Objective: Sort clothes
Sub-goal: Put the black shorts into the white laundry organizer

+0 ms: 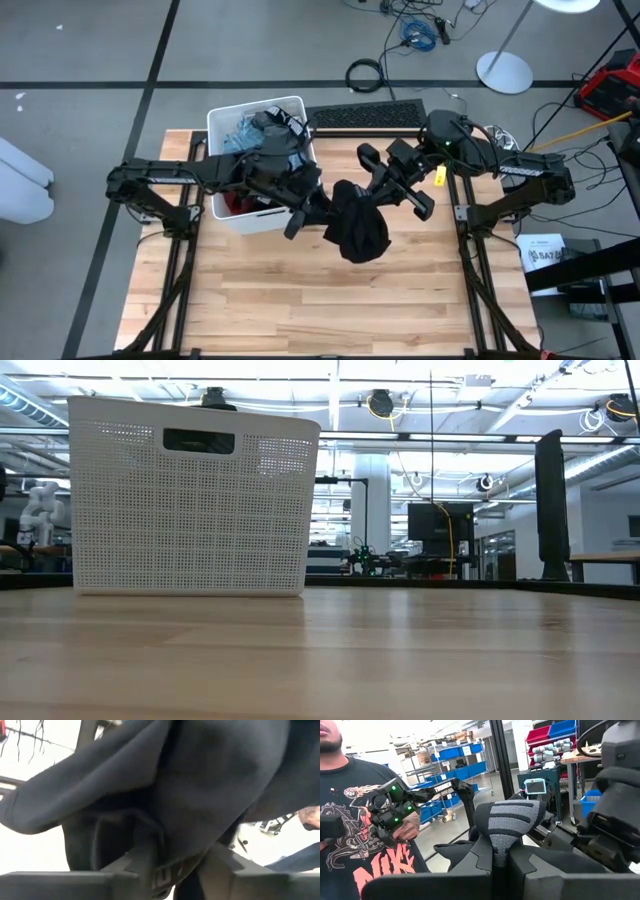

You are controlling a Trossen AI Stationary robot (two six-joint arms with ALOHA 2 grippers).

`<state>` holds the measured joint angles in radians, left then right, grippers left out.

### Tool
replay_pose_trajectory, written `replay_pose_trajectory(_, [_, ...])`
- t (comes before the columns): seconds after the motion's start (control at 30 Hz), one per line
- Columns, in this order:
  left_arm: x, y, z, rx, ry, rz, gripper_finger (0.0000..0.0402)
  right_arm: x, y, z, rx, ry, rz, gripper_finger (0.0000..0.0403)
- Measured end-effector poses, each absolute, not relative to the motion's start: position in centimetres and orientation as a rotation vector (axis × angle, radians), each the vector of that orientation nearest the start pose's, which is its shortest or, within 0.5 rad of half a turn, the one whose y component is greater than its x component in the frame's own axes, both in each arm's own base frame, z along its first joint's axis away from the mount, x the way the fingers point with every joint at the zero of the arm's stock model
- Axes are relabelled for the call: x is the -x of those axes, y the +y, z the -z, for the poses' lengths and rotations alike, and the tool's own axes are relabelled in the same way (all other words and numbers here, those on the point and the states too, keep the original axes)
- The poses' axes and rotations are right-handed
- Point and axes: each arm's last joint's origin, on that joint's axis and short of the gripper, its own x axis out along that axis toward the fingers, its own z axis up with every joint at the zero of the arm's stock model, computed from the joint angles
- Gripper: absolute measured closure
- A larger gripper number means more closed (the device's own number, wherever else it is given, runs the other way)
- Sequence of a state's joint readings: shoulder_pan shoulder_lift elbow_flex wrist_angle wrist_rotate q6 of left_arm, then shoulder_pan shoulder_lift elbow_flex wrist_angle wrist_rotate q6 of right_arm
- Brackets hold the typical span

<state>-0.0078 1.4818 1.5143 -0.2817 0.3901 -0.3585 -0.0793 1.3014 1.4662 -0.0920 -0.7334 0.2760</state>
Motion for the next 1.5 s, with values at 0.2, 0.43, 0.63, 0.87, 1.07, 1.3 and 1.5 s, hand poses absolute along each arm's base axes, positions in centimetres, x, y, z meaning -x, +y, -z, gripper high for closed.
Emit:
replay_pose_trajectory(0.2, [-33.1,-1.4,-41.4,0.361,0.281,0.363,0.0378,-27.1,-0.5,-46.4,-0.237,0.022,-0.647,0.0395])
replay_pose_trajectory(0.43, [-31.5,-0.9,-42.6,0.312,0.254,0.329,0.0395,-27.1,-1.1,-46.4,-0.239,0.015,-0.623,0.0394])
replay_pose_trajectory(0.63, [-29.2,0.0,-44.5,0.263,0.171,0.229,0.0397,-27.1,-1.1,-46.5,-0.365,0.052,-0.624,0.0387])
replay_pose_trajectory(0.87, [-28.5,0.3,-45.0,0.238,0.149,0.188,0.0398,-27.1,-1.5,-46.4,-0.438,0.07,-0.591,0.0329])
replay_pose_trajectory(1.07, [-28.5,0.3,-44.8,0.245,0.168,0.186,0.0398,-26.9,-2.6,-46.4,-0.438,0.078,-0.61,0.0273])
replay_pose_trajectory(1.3, [-28.5,0.3,-44.8,0.246,0.17,0.185,0.0398,-26.8,-3.6,-46.4,-0.416,0.068,-0.571,0.0274])
replay_pose_trajectory(1.5, [-28.5,0.3,-44.7,0.262,0.182,0.183,0.0398,-26.6,-4.2,-46.7,-0.385,0.024,-0.545,0.0293])
